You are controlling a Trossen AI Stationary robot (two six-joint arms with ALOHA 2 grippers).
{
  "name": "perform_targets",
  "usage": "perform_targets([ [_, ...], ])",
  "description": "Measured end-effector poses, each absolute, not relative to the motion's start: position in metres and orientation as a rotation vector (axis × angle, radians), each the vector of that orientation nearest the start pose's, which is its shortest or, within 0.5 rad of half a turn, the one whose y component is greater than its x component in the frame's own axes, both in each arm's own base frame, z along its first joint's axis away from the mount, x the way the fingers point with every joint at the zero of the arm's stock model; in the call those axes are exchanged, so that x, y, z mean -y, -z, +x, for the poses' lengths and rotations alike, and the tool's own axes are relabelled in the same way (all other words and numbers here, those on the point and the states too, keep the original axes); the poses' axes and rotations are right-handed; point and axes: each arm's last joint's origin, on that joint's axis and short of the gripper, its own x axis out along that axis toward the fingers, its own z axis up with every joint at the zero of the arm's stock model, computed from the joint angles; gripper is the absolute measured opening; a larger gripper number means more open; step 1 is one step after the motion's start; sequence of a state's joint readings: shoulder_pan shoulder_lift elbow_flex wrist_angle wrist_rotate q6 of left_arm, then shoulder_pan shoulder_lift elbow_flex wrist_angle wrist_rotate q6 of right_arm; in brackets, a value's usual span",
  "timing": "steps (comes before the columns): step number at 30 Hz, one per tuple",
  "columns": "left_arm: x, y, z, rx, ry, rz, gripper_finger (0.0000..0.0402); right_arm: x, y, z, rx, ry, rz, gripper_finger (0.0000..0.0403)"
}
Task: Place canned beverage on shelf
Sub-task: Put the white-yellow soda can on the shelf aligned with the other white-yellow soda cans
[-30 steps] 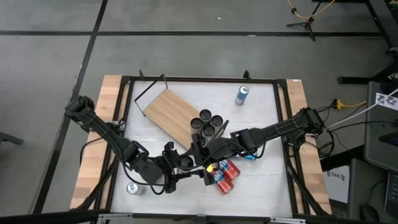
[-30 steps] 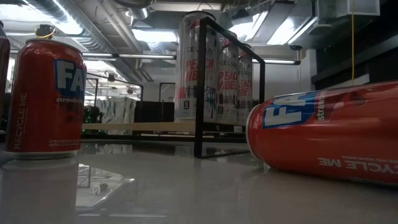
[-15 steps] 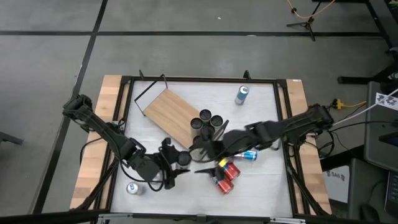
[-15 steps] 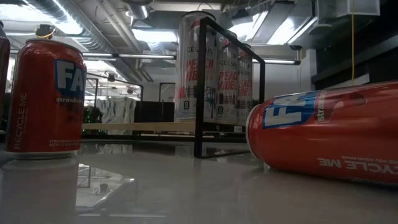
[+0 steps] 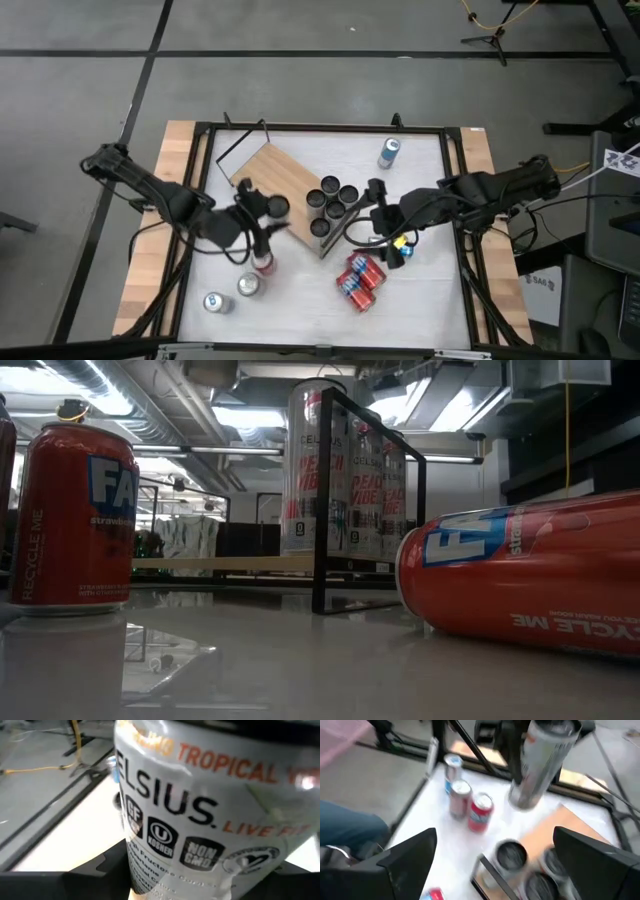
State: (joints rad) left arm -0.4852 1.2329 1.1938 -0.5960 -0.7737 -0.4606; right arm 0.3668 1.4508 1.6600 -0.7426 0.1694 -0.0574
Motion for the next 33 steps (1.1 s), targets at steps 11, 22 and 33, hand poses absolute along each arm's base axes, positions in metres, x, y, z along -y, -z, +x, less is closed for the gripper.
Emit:
perform_targets([
  [11,0.07,-0.285,0.237,-0.552,-0.453,-0.128,0.0244,-0.095,-0.412,0.267,-0.703,-0.132,-0.25,0.0396],
  [22,0.052,-0.226,0.242,-0.34,-0.419,-0.169,0.0244,-0.071,-0.396,0.226,-0.651,0.102,-0.222,0.0396],
  [33,0.054,-0.193,0.242,-0.268,-0.4,-0.203,0.0244,-0.058,-0.366,0.193,-0.354,0.135,-0.106,0.0396],
])
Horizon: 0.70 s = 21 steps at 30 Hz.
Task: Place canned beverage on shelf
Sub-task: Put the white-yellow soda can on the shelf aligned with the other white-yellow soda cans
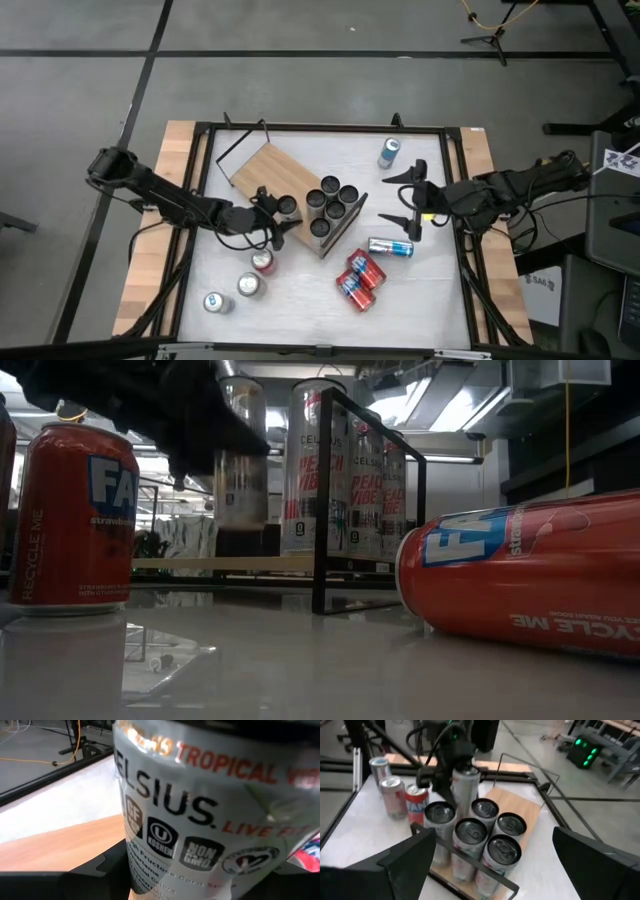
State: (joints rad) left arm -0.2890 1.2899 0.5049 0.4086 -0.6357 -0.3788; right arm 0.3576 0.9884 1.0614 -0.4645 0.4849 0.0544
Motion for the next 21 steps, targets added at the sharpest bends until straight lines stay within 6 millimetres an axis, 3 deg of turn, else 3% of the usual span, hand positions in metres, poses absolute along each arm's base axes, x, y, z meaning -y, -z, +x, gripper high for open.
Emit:
perform_targets([
  [9,0.057,-0.174,0.253,-0.294,-0.407,-0.193,0.0245,-0.057,-0.358,0.194,-0.331,0.181,-0.107,0.0396],
  [21,0.057,-0.171,0.255,-0.285,-0.438,-0.189,0.0258,-0.057,-0.358,0.195,-0.336,0.181,-0.109,0.0396],
])
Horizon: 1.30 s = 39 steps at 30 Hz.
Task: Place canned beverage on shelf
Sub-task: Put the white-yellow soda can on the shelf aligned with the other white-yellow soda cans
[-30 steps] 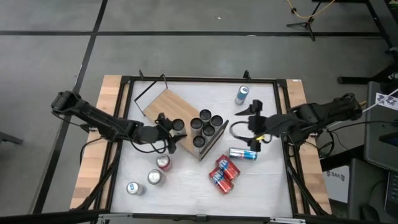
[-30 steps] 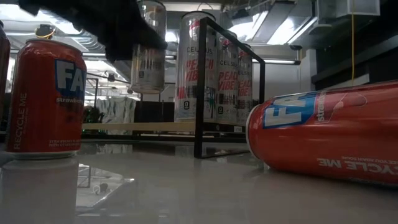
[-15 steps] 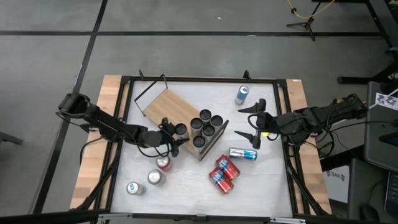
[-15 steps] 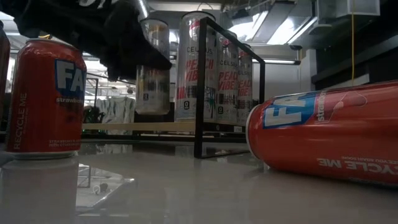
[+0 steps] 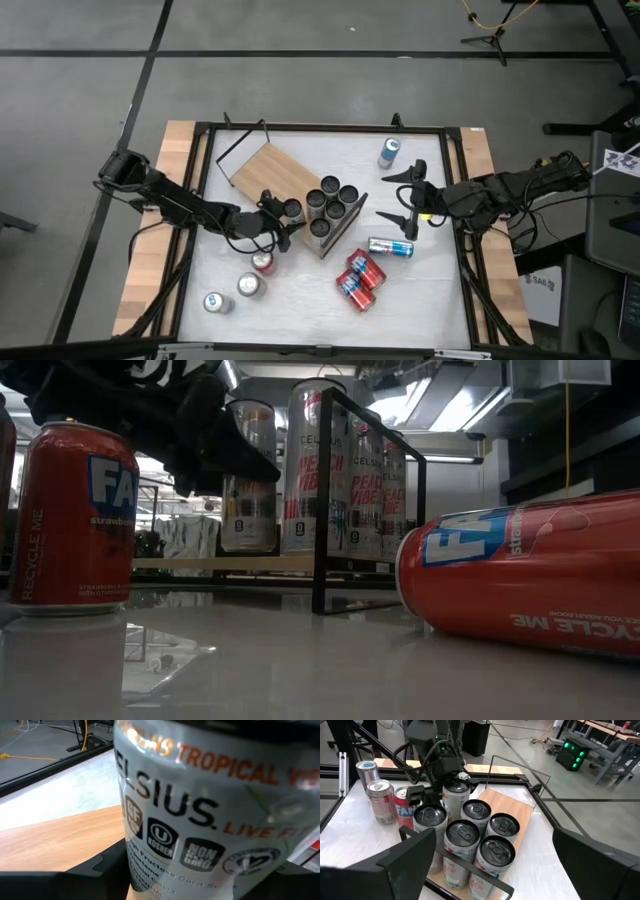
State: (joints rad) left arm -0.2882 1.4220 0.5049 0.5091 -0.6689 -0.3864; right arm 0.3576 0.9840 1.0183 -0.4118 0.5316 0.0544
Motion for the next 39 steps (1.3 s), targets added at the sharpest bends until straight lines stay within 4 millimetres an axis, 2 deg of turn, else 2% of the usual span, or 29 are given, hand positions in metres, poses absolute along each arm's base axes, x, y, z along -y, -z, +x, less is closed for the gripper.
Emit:
perform_targets([
  [39,0.0561,-0.169,0.2543,-0.308,-0.442,-0.172,0.0273,-0.0573,-0.3569,0.1947,-0.345,0.178,-0.121,0.0396],
])
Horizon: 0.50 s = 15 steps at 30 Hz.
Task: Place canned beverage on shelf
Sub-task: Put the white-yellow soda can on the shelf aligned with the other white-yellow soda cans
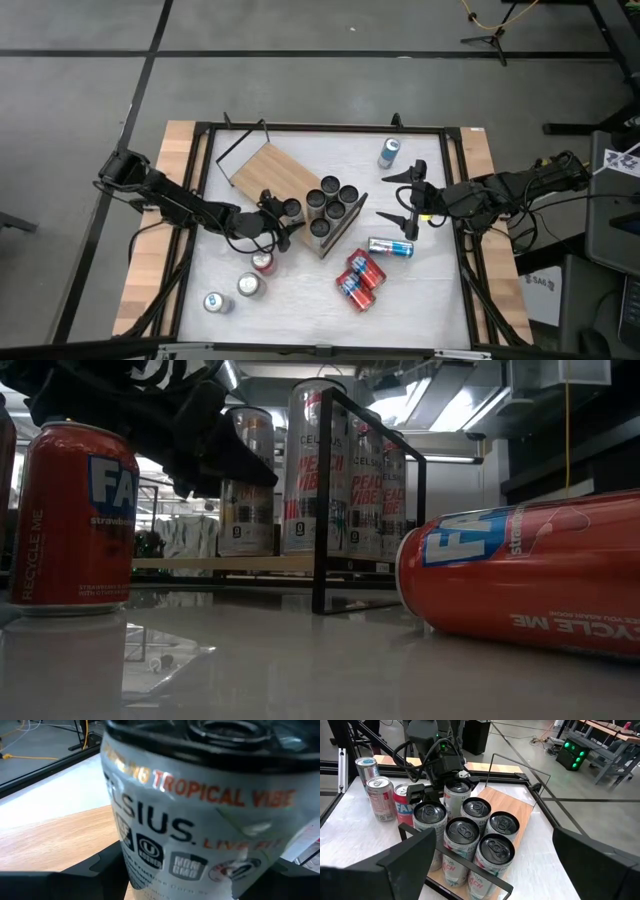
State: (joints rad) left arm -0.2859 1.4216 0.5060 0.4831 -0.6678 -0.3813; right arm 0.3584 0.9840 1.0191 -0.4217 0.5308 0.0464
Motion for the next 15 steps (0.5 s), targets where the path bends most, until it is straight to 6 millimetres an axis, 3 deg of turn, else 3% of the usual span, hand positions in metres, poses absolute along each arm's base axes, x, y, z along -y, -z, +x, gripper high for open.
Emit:
perform_targets([
  [15,0.056,-0.1694,0.2544,-0.305,-0.444,-0.178,0.0278,-0.0573,-0.357,0.1947,-0.345,0.178,-0.121,0.0396],
])
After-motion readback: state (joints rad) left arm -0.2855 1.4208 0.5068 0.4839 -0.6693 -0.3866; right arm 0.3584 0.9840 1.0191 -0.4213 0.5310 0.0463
